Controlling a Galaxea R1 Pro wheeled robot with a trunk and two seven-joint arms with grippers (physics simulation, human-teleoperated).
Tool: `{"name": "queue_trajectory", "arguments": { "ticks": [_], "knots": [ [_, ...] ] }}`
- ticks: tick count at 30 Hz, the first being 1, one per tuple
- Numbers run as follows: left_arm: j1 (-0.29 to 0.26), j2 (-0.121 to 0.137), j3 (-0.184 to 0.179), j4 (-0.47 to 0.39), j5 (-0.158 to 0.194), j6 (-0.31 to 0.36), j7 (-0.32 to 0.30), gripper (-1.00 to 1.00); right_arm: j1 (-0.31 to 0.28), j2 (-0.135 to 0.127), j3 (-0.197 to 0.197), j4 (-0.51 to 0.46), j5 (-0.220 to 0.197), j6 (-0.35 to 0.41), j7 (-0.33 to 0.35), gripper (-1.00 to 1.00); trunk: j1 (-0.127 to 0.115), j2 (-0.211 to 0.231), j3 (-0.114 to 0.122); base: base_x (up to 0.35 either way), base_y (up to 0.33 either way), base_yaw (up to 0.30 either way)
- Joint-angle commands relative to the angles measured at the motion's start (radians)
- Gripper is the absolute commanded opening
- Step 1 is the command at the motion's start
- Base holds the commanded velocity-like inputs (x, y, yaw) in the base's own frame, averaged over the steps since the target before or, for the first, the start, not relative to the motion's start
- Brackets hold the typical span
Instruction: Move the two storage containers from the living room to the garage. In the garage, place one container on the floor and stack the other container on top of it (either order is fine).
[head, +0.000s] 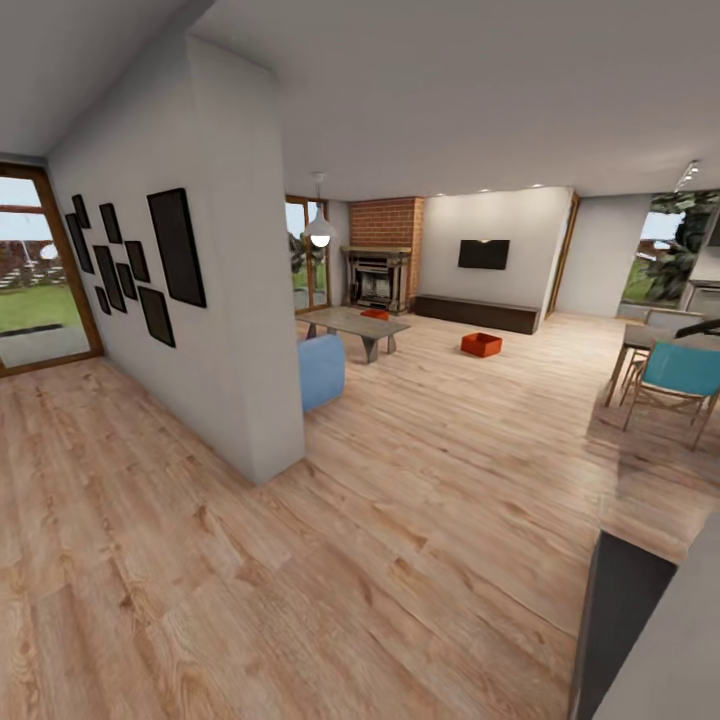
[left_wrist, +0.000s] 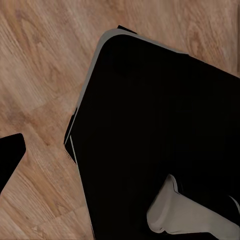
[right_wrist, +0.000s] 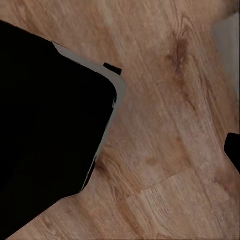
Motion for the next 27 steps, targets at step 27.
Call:
{"name": "queue_trajectory", "arguments": {
  "ticks": [27],
  "knots": [
    [0.000,0.003,0.002,-0.001,0.002,-0.003,0.002,1.00,-0.001,0.029,-0.054,0.005,0.001,0.039,-0.199,1.00,0.001,0.000,0.000,0.327,0.000,0.000]
  ]
}}
